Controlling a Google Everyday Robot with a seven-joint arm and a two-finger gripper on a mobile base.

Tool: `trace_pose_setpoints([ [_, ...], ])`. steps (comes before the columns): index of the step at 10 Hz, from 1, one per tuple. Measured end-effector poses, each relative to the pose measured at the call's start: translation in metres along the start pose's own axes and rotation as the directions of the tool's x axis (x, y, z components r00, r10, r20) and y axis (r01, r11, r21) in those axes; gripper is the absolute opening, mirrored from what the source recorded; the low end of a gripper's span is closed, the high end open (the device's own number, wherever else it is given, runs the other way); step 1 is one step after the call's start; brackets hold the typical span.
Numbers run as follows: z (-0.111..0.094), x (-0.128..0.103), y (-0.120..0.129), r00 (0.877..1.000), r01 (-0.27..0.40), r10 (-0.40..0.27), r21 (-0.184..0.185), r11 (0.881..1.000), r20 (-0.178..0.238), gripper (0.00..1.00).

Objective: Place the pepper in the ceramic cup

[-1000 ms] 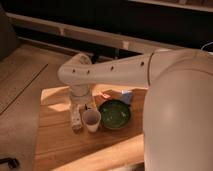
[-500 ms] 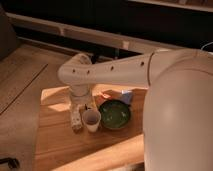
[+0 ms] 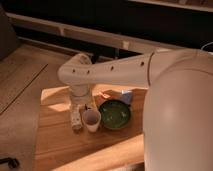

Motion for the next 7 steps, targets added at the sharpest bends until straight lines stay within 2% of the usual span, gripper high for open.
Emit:
trace_pose_setpoints([
  [7,-0.0014,-0.0009,0.0005,1.0,0.003,-0.003,0.001,1.0,0.006,0.65],
])
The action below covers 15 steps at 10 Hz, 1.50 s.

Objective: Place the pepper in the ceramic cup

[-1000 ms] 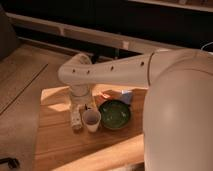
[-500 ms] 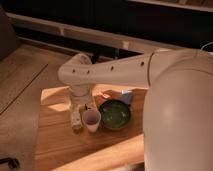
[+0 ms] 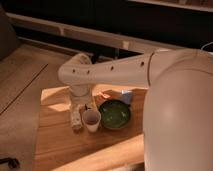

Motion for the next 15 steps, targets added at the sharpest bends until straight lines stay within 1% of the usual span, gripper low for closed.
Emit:
trace_pose_setpoints([
  [1,-0.001,-0.003,0.002,1.0,0.025,-0.025,0.005,1.0,0.009,0.65],
  [3,-0.005,-0.014,0.004,0.994,0.106,-0.106,0.02,0.994,0.026,0.65],
  [4,-0.01,-0.03,-0.002,0.979,0.199,-0.2,0.039,0.979,0.036,0.65],
  [5,-0.014,-0.039,-0.008,0.967,0.249,-0.251,0.05,0.967,0.038,0.65],
  [6,-0.02,-0.052,-0.019,0.948,0.315,-0.317,0.063,0.947,0.037,0.65],
  [7,-0.029,-0.067,-0.039,0.924,0.378,-0.382,0.074,0.923,0.036,0.65],
  [8,-0.039,-0.082,-0.064,0.895,0.441,-0.445,0.086,0.893,0.033,0.65],
  [9,-0.046,-0.09,-0.081,0.875,0.478,-0.483,0.093,0.873,0.03,0.65],
  [10,-0.051,-0.097,-0.093,0.855,0.513,-0.517,0.097,0.853,0.027,0.65],
  [11,-0.055,-0.101,-0.099,0.839,0.538,-0.543,0.1,0.837,0.025,0.65],
  [12,-0.057,-0.103,-0.104,0.83,0.553,-0.557,0.102,0.827,0.023,0.65],
  [13,-0.057,-0.104,-0.105,0.827,0.558,-0.562,0.1,0.824,0.023,0.65],
  [14,-0.05,-0.114,-0.103,0.814,0.575,-0.58,0.085,0.814,0.046,0.65],
  [15,-0.047,-0.125,-0.1,0.797,0.594,-0.6,0.088,0.799,0.072,0.65],
])
